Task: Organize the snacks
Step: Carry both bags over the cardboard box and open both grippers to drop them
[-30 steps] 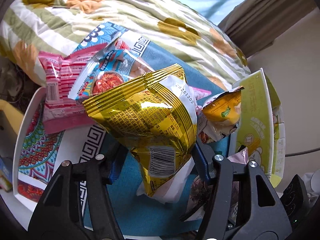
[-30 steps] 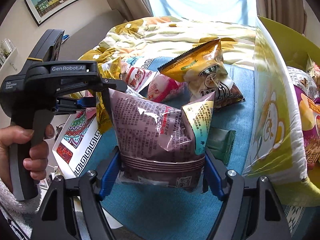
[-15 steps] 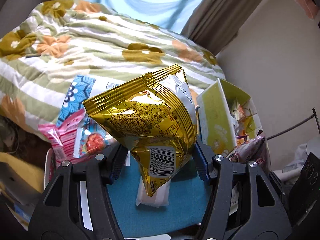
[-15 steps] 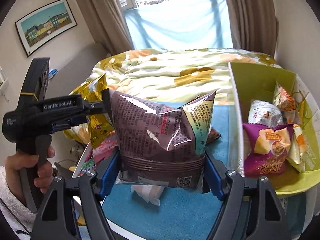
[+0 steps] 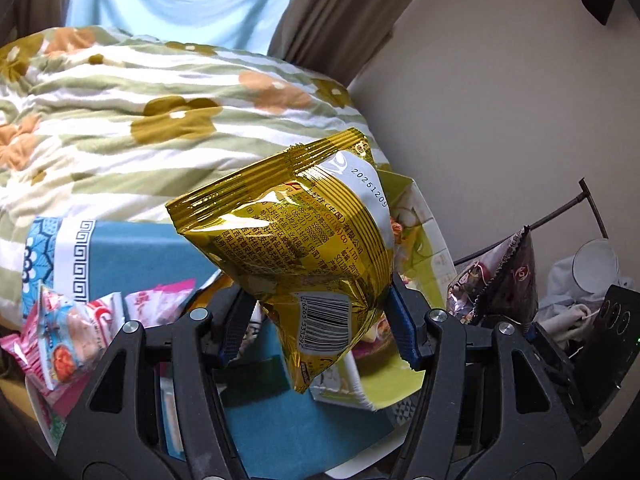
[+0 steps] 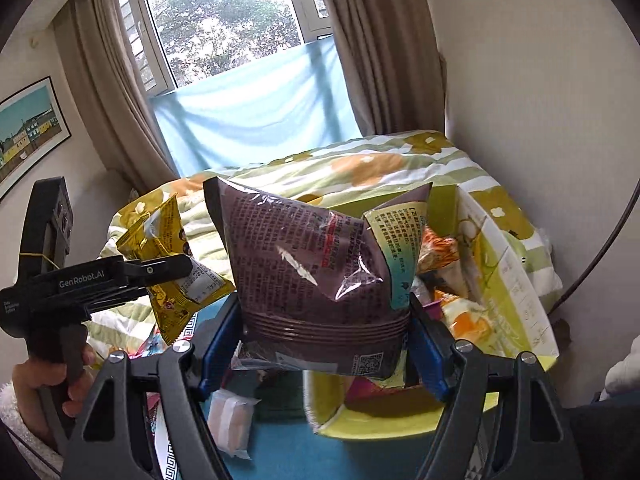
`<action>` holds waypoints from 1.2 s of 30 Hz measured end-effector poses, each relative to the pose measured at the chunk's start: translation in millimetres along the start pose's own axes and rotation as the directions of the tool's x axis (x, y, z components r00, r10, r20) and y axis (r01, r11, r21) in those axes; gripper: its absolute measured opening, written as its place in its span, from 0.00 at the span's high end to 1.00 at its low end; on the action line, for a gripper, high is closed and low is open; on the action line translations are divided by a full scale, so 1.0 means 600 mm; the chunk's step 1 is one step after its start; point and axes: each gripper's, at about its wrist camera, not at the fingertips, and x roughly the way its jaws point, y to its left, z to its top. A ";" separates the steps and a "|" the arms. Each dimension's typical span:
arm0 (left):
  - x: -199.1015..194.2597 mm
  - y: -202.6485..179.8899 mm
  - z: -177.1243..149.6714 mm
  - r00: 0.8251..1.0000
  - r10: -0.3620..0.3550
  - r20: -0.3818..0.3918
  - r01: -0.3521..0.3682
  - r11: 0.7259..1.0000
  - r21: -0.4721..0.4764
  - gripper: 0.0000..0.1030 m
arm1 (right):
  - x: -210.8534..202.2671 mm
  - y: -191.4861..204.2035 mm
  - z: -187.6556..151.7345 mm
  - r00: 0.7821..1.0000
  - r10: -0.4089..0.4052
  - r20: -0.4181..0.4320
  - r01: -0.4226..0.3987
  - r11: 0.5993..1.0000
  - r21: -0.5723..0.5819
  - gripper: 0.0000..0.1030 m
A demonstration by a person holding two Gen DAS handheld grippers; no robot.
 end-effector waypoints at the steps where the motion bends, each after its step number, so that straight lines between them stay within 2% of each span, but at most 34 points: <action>1: 0.018 -0.017 0.006 1.000 0.009 -0.009 -0.009 1.000 0.001 0.45 | 0.001 -0.016 0.007 1.000 0.002 0.000 -0.002 1.000 0.004 0.30; 7: 0.150 -0.106 0.029 0.995 0.051 -0.083 -0.051 0.999 0.010 0.45 | 0.021 -0.111 0.046 0.999 0.025 -0.035 -0.025 1.000 -0.011 0.30; 12: 0.242 -0.153 0.033 0.987 0.098 -0.128 -0.096 0.995 0.021 0.45 | 0.048 -0.183 0.072 0.996 0.056 -0.066 -0.057 0.998 -0.011 0.29; 15: 0.281 -0.166 0.032 0.972 0.160 -0.174 -0.158 0.987 0.023 0.31 | 0.070 -0.211 0.090 0.992 0.083 -0.096 -0.085 0.996 -0.015 0.29; 16: 0.286 -0.167 0.031 0.965 0.201 -0.170 -0.199 0.980 0.028 0.19 | 0.075 -0.217 0.094 0.990 0.093 -0.104 -0.096 0.995 -0.019 0.29; 17: 0.286 -0.166 0.029 0.958 0.233 -0.165 -0.231 0.972 0.028 0.06 | 0.082 -0.221 0.098 0.988 0.103 -0.113 -0.107 0.994 -0.024 0.29; 18: 0.282 -0.165 0.026 0.958 0.242 -0.156 -0.242 0.970 0.021 0.03 | 0.090 -0.225 0.102 0.986 0.112 -0.121 -0.117 0.993 -0.028 0.29; 20: 0.271 -0.156 0.022 0.961 0.236 -0.143 -0.238 0.971 0.002 0.02 | 0.107 -0.231 0.107 0.982 0.128 -0.136 -0.133 0.991 -0.033 0.29; 25: 0.234 -0.131 0.009 0.958 0.260 -0.123 -0.261 0.965 0.008 0.02 | 0.132 -0.225 0.106 0.971 0.166 -0.171 -0.173 0.985 -0.025 0.30; 31: 0.183 -0.119 -0.020 0.956 0.278 -0.095 -0.276 0.961 0.025 0.02 | 0.140 -0.200 0.118 0.968 0.172 -0.181 -0.182 0.982 -0.041 0.29; 36: 0.142 -0.105 -0.039 0.967 0.248 -0.060 -0.250 0.968 -0.015 0.02 | 0.166 -0.173 0.142 0.965 0.174 -0.198 -0.190 0.979 -0.067 0.27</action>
